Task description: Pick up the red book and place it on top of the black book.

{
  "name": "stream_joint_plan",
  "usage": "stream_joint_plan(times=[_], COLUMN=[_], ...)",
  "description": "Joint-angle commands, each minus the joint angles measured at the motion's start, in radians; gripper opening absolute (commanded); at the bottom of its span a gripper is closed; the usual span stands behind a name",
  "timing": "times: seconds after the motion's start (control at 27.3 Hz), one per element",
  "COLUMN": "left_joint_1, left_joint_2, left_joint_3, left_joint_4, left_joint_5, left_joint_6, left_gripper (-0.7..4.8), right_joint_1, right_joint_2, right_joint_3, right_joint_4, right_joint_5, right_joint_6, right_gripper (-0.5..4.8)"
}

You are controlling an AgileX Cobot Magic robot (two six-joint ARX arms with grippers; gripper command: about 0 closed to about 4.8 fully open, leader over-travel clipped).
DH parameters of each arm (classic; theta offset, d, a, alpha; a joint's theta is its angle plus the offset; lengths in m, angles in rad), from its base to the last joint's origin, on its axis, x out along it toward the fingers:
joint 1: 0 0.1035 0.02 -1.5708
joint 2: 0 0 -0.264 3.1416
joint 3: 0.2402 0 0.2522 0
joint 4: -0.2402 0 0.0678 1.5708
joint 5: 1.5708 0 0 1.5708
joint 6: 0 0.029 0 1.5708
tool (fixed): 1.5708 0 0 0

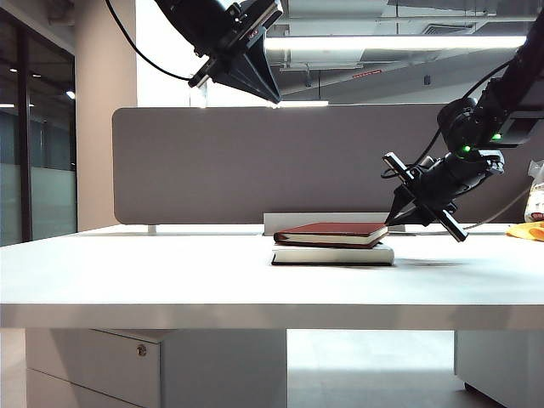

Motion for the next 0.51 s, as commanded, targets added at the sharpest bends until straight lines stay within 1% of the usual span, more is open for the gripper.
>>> stream_joint_plan(times=[0.04,0.51], left_joint_1=[-0.002,-0.002], left_joint_2=[-0.016,-0.032], left_joint_3=[0.003,0.003], left_joint_4=[-0.003,-0.005], left_joint_5=[0.001,0.001], left_joint_6=[0.005,0.009], left_gripper=[-0.05,-0.05], right_joint_1=[-0.002,-0.002], right_joint_2=[0.0,0.022], right_joint_3=[0.005,0.005], right_joint_4=[0.014,0.026], right_joint_5=[0.023,0.013], right_joint_6=[-0.014,-0.028], right_gripper=[-0.07,-0.07])
